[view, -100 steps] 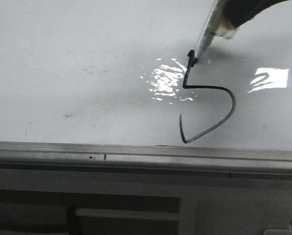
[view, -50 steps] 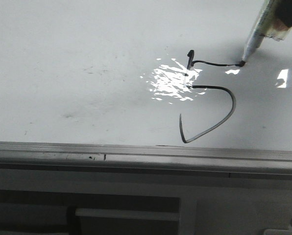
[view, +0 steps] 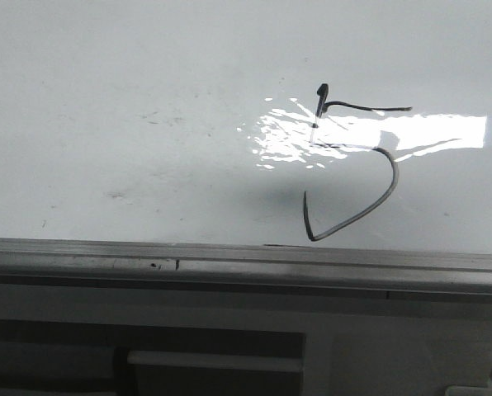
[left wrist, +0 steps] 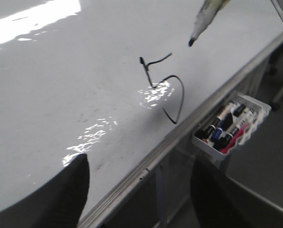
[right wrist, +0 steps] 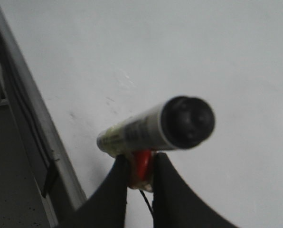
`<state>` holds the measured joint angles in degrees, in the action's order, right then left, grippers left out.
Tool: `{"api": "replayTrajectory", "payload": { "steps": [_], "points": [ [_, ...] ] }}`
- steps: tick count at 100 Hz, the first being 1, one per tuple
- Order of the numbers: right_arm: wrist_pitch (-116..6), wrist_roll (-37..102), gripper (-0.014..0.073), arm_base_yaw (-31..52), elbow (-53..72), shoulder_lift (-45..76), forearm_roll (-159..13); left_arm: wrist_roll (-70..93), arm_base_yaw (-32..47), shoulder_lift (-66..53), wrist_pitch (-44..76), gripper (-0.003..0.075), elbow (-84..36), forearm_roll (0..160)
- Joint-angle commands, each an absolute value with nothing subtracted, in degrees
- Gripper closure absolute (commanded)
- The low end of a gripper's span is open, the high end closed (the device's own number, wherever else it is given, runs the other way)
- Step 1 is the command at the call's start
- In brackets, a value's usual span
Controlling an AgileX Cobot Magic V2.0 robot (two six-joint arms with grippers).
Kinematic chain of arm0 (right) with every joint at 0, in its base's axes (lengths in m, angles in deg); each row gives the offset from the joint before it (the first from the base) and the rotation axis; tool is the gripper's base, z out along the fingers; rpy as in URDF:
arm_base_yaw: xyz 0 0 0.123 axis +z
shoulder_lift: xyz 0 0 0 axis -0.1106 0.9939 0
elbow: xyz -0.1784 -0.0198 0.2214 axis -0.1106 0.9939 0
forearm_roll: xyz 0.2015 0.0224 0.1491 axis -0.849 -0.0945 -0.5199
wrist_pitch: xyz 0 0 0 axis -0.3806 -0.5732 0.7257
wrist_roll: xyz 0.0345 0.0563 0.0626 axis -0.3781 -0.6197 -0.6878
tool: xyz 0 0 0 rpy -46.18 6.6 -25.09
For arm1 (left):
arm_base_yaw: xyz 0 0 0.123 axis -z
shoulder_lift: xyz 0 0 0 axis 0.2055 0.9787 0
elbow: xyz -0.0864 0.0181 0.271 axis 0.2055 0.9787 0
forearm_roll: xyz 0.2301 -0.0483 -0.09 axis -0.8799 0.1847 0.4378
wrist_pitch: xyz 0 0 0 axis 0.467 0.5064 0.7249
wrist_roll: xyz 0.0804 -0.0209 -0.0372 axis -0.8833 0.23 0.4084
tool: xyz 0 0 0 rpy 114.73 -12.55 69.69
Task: Write number 5 on whiteboard
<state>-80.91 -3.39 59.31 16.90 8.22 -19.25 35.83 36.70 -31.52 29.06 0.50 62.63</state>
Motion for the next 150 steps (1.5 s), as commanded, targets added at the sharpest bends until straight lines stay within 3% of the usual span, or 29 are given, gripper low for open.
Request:
{"api": "replayTrajectory", "payload": {
  "steps": [1,26,50,59,74,99,109,126,131,150],
  "points": [
    [-75.47,-1.08,0.0657,61.88,15.24,10.65,-16.89,28.16,39.94,-25.89,25.14,0.0260,-3.55,67.50],
    [-71.01,-1.08,0.0657,63.80,15.24,17.57,-17.17,25.49,47.86,-12.48,16.96,0.0338,-6.82,67.43],
    [-69.01,-1.18,0.0657,63.80,15.34,18.44,-18.47,25.49,48.18,-8.47,10.32,0.0401,-6.82,69.18],
    [-68.92,-1.18,0.0657,63.80,15.34,18.44,-18.85,25.49,48.18,-8.47,9.70,0.0490,-6.82,69.18],
    [-68.92,-1.18,0.0657,63.80,15.34,18.49,-18.85,25.49,48.18,-8.47,9.36,0.0739,-6.82,69.18],
    [-69.25,-1.30,0.0652,63.80,15.34,18.49,-19.18,25.49,48.18,-8.47,9.36,0.0741,-6.82,69.18],
    [-70.10,-4.70,0.0559,63.61,15.34,18.49,-19.18,25.60,48.18,-8.47,9.36,0.0741,-6.82,70.85],
    [-72.00,-7.05,0.0172,63.61,15.34,17.49,-19.18,25.60,48.18,-7.98,9.33,0.0741,-6.82,75.57],
    [-71.63,-7.05,0.0106,63.61,15.24,16.47,-19.06,25.86,48.18,-7.41,9.33,0.0741,-6.82,76.68],
    [-73.36,-12.57,0.0148,63.61,15.24,9.51,-13.17,26.71,47.31,-3.30,7.84,0.0741,-6.82,85.86]
  ]
}}
